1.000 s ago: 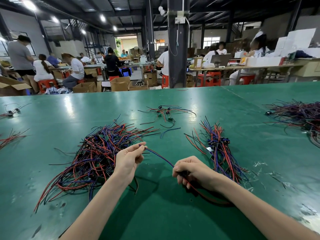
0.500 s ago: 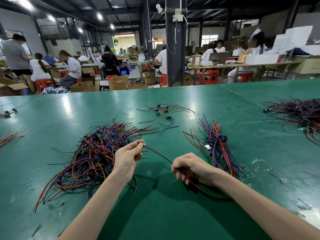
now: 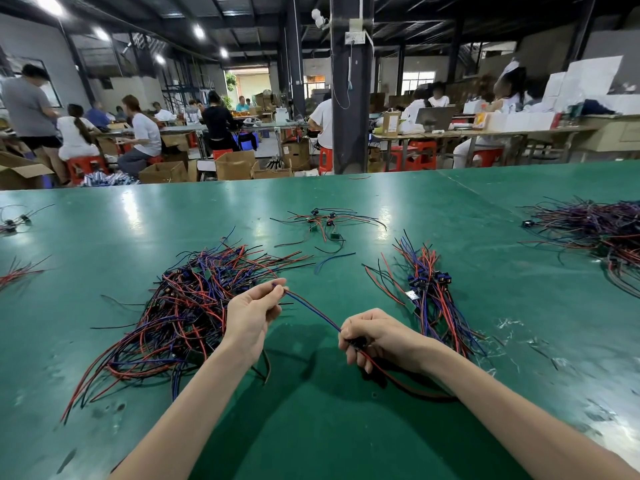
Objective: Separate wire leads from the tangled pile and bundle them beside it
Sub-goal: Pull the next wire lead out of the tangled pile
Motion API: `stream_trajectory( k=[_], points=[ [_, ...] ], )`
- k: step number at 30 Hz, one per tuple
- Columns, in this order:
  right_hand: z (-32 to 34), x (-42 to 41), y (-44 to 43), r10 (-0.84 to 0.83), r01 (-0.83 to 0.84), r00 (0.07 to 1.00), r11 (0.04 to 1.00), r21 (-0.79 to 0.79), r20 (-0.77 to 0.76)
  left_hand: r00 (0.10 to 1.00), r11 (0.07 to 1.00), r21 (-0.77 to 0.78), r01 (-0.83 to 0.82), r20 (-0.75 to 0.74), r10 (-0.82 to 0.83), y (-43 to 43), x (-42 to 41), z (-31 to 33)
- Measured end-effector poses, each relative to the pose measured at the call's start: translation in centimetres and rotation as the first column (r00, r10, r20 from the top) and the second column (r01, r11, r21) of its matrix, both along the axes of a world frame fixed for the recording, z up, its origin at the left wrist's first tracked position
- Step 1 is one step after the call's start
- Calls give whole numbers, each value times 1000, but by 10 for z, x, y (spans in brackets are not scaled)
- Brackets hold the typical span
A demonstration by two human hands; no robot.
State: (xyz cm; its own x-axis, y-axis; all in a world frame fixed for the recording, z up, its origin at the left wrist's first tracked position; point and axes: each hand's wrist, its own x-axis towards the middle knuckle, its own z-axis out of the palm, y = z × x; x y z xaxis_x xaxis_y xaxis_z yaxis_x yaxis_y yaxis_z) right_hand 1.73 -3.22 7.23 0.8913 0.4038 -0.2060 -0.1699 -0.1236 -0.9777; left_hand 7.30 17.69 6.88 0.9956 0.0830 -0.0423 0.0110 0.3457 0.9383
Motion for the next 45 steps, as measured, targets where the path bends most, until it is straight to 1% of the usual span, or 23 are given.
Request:
stream_trajectory(
  k=[4, 8, 11, 18, 20, 22, 24, 27, 29, 31, 37, 42, 45],
  points=[
    [0, -1, -2, 10, -10, 1000, 1000, -21, 18, 1000, 999, 50, -16, 1, 16, -1, -2, -2],
    [-1, -4, 1, -3, 3, 999, 1000, -18, 36, 999, 998, 44, -50, 1, 50, -2, -4, 1],
    [-1, -3, 2, 9, -10, 999, 1000, 25, 36, 997, 996, 37, -78, 0, 78, -1, -4, 3],
    [3, -1, -10, 128, -129, 992, 983, 128, 14, 994, 994, -26, -104, -37, 103, -2, -8, 8],
    [2, 0, -9, 76, -78, 997, 978, 192, 20, 997, 996, -60, -66, -50, 64, -7, -11, 11],
    [3, 3, -7, -43, 34, 999, 959, 283, 26, 997, 997, -75, 8, -81, -14, -16, -18, 13],
    [4, 4, -5, -161, 137, 986, 929, 344, 43, 986, 990, 16, 140, -98, -138, -29, -27, 11],
    [4, 5, -4, -277, 239, 959, 905, 352, 62, 938, 913, 216, 347, -82, -337, -44, -41, 3],
    [4, 4, -4, -301, 264, 952, 903, 340, 61, 928, 877, 314, 365, -46, -370, -48, -46, -1],
    [3, 3, -3, -301, 266, 952, 900, 345, 50, 938, 869, 369, 330, -28, -344, -49, -48, -2],
    [2, 3, 1, -301, 270, 952, 904, 331, 46, 937, 849, 403, 341, -68, -343, -50, -52, 0],
    [0, 1, 0, -218, 183, 974, 917, 354, 59, 940, 863, 394, 317, -10, -340, -52, -55, 4],
    [-1, 1, 0, -239, 200, 967, 924, 326, 87, 937, 876, 352, 330, -7, -350, -52, -57, 5]
  ],
)
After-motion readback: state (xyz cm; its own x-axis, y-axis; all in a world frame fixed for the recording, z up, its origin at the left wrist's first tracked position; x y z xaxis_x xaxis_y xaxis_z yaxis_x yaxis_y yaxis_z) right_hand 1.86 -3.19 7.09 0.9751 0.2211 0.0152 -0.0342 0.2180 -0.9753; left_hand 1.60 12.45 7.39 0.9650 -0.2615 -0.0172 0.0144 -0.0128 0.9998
